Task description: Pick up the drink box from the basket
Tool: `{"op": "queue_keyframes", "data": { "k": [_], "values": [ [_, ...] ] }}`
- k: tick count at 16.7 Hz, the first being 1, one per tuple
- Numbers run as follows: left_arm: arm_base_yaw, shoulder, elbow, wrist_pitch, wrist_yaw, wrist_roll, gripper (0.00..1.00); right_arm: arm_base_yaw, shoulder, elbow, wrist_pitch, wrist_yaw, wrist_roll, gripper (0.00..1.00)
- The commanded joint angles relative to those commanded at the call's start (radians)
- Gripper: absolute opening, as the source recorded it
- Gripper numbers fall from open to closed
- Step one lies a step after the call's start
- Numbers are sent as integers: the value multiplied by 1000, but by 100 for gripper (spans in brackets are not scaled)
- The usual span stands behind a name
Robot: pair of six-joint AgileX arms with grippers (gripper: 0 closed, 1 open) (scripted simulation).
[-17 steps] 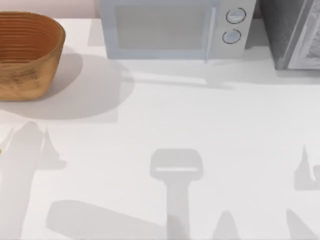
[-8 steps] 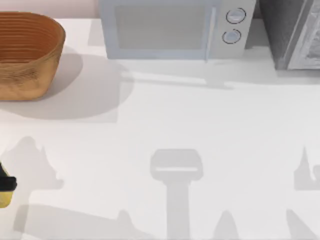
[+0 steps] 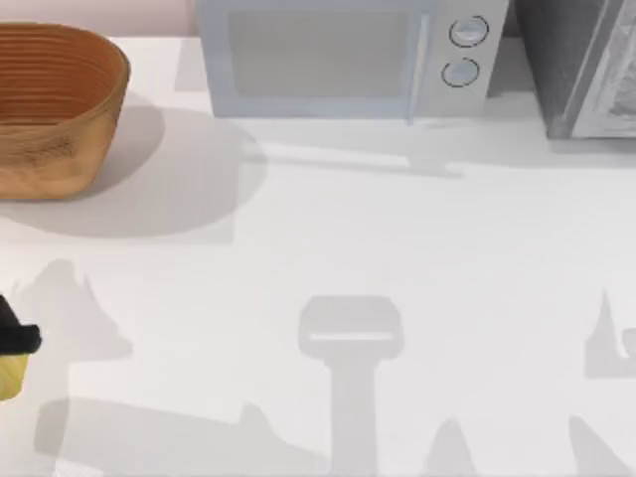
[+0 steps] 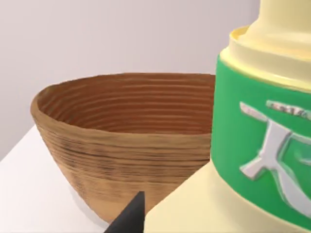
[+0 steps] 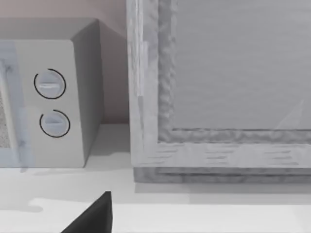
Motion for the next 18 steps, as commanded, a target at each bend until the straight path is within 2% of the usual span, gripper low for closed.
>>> {"op": "queue_keyframes", "data": {
  "k": [4,13,18],
  "values": [
    [-154,253,80,217,-237,27,0,0,0,0,0,0,0,100],
    [-533,940,304,795,-873,111,0,0,0,0,0,0,0,100],
    [-675,1241,394,1026,-1136,144,0,0,0,0,0,0,0,100]
  ]
}}
